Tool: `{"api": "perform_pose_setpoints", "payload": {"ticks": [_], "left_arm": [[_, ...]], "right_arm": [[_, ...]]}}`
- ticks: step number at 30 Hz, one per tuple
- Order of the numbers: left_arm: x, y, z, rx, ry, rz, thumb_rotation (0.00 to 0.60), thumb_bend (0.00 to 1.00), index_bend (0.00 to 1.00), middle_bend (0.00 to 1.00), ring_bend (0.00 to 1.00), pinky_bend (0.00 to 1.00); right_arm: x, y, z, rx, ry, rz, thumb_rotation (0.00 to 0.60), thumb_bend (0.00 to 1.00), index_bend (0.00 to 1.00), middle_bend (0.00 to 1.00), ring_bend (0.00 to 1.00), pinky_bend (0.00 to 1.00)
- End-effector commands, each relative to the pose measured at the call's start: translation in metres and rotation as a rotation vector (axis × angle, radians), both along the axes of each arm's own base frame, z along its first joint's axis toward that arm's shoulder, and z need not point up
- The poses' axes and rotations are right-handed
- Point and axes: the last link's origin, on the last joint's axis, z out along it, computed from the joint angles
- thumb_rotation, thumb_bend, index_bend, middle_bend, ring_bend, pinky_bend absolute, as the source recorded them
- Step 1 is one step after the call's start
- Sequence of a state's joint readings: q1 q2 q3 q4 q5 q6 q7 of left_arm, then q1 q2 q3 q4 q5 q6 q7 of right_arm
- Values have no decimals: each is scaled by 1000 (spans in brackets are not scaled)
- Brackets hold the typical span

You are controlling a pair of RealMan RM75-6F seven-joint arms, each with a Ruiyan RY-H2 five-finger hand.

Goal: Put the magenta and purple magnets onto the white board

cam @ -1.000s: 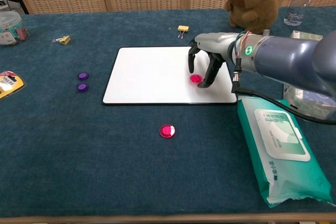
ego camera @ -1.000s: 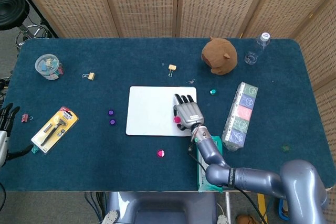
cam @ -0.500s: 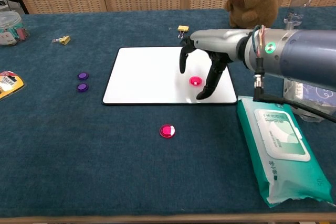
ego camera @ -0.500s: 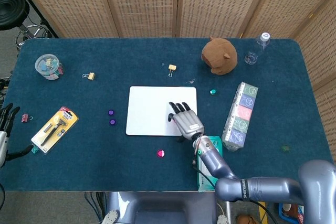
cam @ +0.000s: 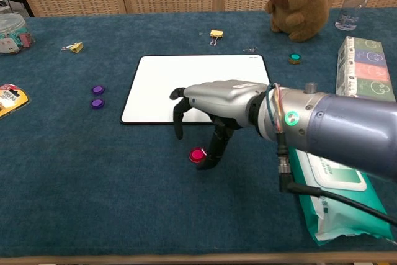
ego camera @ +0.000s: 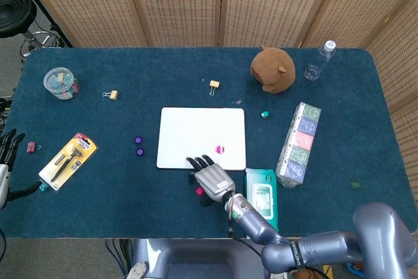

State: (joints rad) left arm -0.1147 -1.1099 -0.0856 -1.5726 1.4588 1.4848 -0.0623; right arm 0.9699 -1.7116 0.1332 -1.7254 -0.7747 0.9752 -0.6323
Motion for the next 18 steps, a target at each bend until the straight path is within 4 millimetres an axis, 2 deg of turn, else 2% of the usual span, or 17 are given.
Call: {"api": "perform_pose_setpoints", "payload": {"ticks": [1,8,18], "left_arm": [[0,0,0,0,-2,1,600,29,0,0,0,0],[-1,0,3,4,-12,2,600,29,0,0,0,0],[-1,0,4,2,-15,1,600,29,0,0,0,0]], "right_arm": [[11,3,-9,5,-27,17,600,217,394,0,0,0],[15,-6,-23,-21,11,17,600,220,407,0,0,0],[3,-11,-16,-29,58,-6,600,220,412,0,0,0]]}}
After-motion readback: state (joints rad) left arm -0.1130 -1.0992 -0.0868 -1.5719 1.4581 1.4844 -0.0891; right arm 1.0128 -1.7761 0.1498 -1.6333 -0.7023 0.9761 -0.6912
